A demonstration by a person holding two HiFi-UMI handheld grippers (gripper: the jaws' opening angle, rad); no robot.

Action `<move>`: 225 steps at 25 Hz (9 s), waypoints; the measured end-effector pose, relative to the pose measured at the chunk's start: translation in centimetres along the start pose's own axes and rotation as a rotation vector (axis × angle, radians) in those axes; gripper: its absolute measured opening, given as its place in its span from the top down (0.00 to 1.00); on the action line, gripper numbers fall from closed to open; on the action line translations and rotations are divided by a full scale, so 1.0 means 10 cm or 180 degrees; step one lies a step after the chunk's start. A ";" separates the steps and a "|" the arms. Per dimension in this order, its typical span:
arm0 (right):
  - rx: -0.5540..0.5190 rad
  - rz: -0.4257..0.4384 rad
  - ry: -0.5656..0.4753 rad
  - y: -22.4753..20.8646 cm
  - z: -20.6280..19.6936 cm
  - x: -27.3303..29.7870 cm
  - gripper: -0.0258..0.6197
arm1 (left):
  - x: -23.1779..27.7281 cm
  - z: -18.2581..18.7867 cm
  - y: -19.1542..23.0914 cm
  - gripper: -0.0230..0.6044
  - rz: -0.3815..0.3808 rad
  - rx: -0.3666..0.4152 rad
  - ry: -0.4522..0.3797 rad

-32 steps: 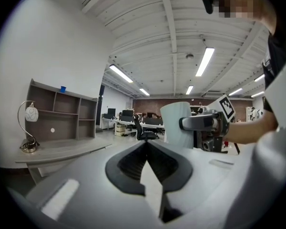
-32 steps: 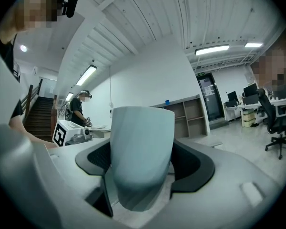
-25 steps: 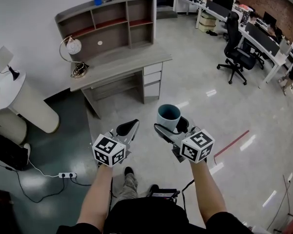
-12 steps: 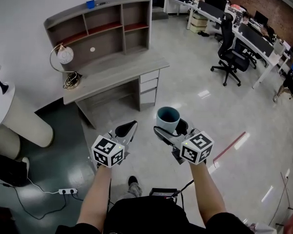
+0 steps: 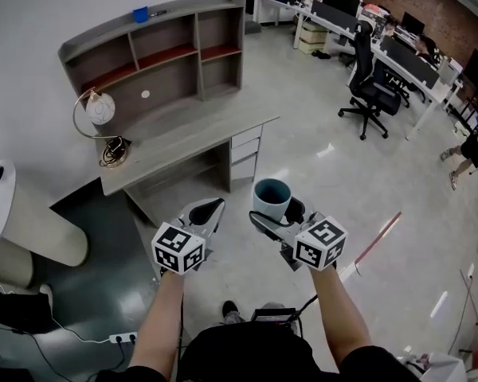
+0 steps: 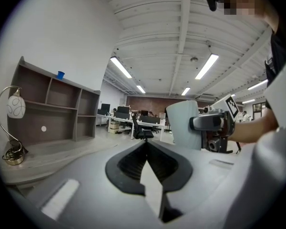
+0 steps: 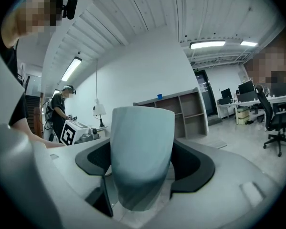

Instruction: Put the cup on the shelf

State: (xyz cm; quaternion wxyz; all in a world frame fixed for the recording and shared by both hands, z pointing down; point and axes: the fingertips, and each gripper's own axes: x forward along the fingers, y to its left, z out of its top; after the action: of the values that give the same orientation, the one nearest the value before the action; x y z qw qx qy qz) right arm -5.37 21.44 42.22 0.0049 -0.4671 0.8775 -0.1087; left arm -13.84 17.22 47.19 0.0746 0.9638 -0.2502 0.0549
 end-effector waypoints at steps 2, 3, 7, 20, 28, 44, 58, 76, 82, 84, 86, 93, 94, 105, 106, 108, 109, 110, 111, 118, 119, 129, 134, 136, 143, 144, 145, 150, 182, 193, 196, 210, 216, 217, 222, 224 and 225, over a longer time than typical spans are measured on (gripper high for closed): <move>0.0007 -0.0034 0.0025 -0.04 -0.01 0.06 0.37 | 0.05 0.01 0.02 0.96 -0.0107 0.0004 -0.0016; 0.0011 -0.0053 0.0034 -0.07 -0.01 0.08 0.37 | 0.09 0.02 0.00 0.96 -0.0199 0.0018 -0.0029; 0.0041 -0.0123 0.0040 -0.24 0.01 0.19 0.37 | 0.26 -0.01 0.01 0.96 -0.0386 0.0017 -0.0017; 0.0007 0.0060 0.0048 -1.28 0.25 0.95 0.37 | 1.19 0.18 0.83 0.96 -0.0091 -0.0021 0.0010; -0.0046 0.0232 0.0055 -2.00 0.52 1.34 0.37 | 1.85 0.43 1.29 0.96 0.0123 -0.0003 -0.0010; 0.0019 0.0315 0.0079 -2.93 0.60 1.88 0.37 | 2.67 0.50 1.92 0.96 0.0247 -0.0029 0.0080; -0.0006 0.0084 0.0134 -3.79 0.88 3.14 0.37 | 3.50 0.75 3.35 0.96 0.0053 -0.0064 0.0132; 0.0018 -0.0037 0.0187 -4.37 1.06 4.51 0.37 | 4.12 0.95 4.76 0.96 -0.0037 -0.0096 0.0172; 0.0002 0.0085 0.0202 -4.55 1.11 4.56 0.37 | 4.30 0.95 4.81 0.96 0.0094 -0.0128 0.0147; -0.0020 0.0124 0.0201 -4.63 1.15 4.55 0.37 | 4.37 0.97 4.79 0.96 0.0133 -0.0136 0.0125; -0.0044 0.0163 0.0174 -4.70 1.22 4.53 0.37 | 4.44 1.01 4.77 0.96 0.0148 -0.0126 0.0106; -0.0040 0.0268 0.0120 -4.85 1.32 4.46 0.37 | 4.63 1.13 4.62 0.96 0.0136 -0.0053 0.0071; -0.0036 0.0286 0.0117 -4.85 1.32 4.47 0.37 | 4.63 1.13 4.61 0.96 0.0149 -0.0048 0.0076; -0.0051 0.0425 0.0127 -4.77 1.31 4.49 0.37 | 4.58 1.14 4.59 0.96 0.0211 -0.0021 0.0111; -0.0051 0.0434 0.0124 -4.77 1.31 4.49 0.37 | 4.58 1.13 4.57 0.96 0.0203 -0.0014 0.0116; -0.0054 0.0451 0.0115 -4.76 1.31 4.48 0.37 | 4.58 1.13 4.55 0.96 0.0197 -0.0002 0.0125; -0.0056 0.0461 0.0116 -4.76 1.31 4.47 0.37 | 4.58 1.13 4.54 0.96 0.0198 0.0003 0.0129; -0.0059 0.0473 0.0120 -4.75 1.31 4.47 0.37 | 4.58 1.13 4.53 0.96 0.0201 0.0007 0.0133; -0.0065 0.0486 0.0127 -4.75 1.31 4.46 0.37 | 4.58 1.13 4.53 0.96 0.0204 0.0011 0.0138; -0.0126 0.0629 0.0209 -4.82 1.29 4.32 0.37 | 4.66 1.16 4.45 0.96 0.0282 0.0052 0.0168; -0.0132 0.0662 0.0224 -4.83 1.29 4.30 0.37 | 4.68 1.17 4.44 0.96 0.0298 0.0057 0.0171; -0.0215 0.0891 0.0226 -5.08 1.41 4.55 0.37 | 4.80 1.36 4.63 0.96 0.0500 0.0262 0.0198; -0.0276 0.0868 0.0142 -5.21 1.63 4.92 0.37 | 4.89 1.58 5.00 0.96 0.0635 0.0333 0.0114; -0.0263 0.0845 0.0094 -5.25 1.72 5.09 0.37 | 4.91 1.65 5.15 0.96 0.0696 0.0319 0.0066; -0.0243 0.0704 0.0042 -5.42 1.81 5.76 0.37 | 5.00 1.67 5.62 0.96 0.0958 0.0210 -0.0014; -0.0247 0.0679 0.0037 -5.44 1.81 5.85 0.37 | 5.01 1.67 5.68 0.96 0.1006 0.0197 -0.0018; -0.0251 0.0653 0.0029 -5.46 1.80 5.93 0.37 | 5.02 1.66 5.73 0.96 0.1049 0.0191 -0.0016; -0.0268 0.0502 -0.0038 -5.58 1.82 6.26 0.37 | 5.10 1.58 5.86 0.96 0.1120 0.0224 0.0057; -0.0646 0.0276 -0.0165 -5.65 1.74 7.05 0.37 | 5.05 1.44 6.07 0.96 0.1094 -0.0033 -0.0027; -0.0822 0.0339 -0.0025 -5.61 1.65 6.95 0.37 | 5.03 1.36 6.03 0.96 0.1097 -0.0142 -0.0024; -0.0781 0.0308 0.0105 -5.65 1.56 6.96 0.37 | 5.01 1.38 6.02 0.96 0.1106 -0.0137 -0.0044; -0.0591 0.0251 0.0212 -5.70 1.46 6.75 0.37 | 4.96 1.37 5.93 0.96 0.1124 -0.0146 -0.0038; -0.0494 0.0358 0.0270 -5.65 1.42 6.55 0.36 | 4.90 1.36 5.91 0.96 0.1174 -0.0147 -0.0036; -0.0484 0.0378 0.0282 -5.64 1.42 6.50 0.36 | 4.88 1.36 5.91 0.96 0.1189 -0.0147 -0.0038; -0.0457 0.0508 0.0385 -5.56 1.37 6.20 0.37 | 4.81 1.36 5.84 0.96 0.1247 -0.0150 -0.0051; -0.0426 0.0576 0.0409 -5.51 1.35 6.07 0.37 | 4.78 1.35 5.80 0.96 0.1265 -0.0150 -0.0048; -0.0412 0.0610 0.0419 -5.48 1.34 6.00 0.37 | 4.77 1.35 5.78 0.96 0.1273 -0.0149 -0.0047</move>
State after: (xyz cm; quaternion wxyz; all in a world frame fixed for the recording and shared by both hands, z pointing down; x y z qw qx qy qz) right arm 7.16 -59.90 45.37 -0.0725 -0.3723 0.9217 -0.0814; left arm 0.18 -57.58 47.46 0.0828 0.8933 -0.4383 0.0557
